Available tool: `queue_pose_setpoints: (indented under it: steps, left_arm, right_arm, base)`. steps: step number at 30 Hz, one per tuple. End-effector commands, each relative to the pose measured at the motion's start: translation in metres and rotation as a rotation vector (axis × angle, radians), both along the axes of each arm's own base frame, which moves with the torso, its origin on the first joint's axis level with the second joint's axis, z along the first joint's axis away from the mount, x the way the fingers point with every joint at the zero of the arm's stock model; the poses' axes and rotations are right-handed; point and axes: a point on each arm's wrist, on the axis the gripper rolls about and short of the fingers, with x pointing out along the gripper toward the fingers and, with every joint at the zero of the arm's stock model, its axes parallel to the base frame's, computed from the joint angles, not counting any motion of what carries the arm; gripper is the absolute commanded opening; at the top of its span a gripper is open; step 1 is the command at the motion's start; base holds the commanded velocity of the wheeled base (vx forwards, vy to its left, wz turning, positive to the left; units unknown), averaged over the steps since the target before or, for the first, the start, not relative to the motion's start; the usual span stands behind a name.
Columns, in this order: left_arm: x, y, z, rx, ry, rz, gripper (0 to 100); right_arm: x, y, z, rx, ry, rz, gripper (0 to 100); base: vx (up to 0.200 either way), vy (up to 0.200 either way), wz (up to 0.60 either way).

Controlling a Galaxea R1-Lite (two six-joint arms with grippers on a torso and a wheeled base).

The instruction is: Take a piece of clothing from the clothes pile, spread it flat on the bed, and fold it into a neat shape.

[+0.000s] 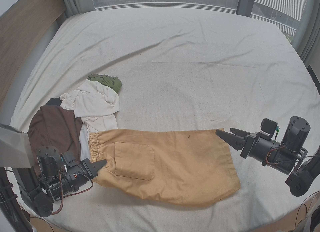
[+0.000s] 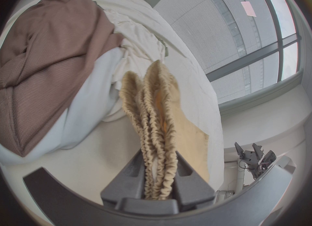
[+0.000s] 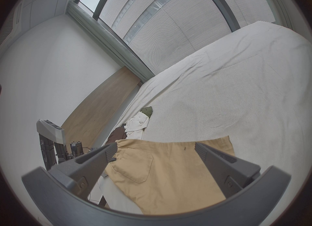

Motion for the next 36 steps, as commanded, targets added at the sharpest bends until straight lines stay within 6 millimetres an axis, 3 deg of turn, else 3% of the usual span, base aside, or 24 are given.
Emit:
queue_pose_setpoints:
  steps: [1, 24, 36]
  left_arm:
    - [-0.004, -0.012, 0.012, -0.014, -0.053, -0.048, 0]
    - [-0.002, -0.070, 0.027, -0.059, -0.164, -0.218, 0]
    - [-0.003, -0.099, 0.024, -0.068, -0.178, -0.289, 0]
  right_arm:
    - [0.000, 0.000, 0.000, 0.002, -0.002, 0.001, 100]
    - [0.003, -0.002, 0.005, 0.010, -0.021, -0.009, 100]
    - [0.006, -0.003, 0.010, 0.021, -0.044, -0.019, 100]
  base:
    - [0.000, 0.000, 0.00]
    - [0.000, 0.000, 0.00]
    - [0.000, 0.000, 0.00]
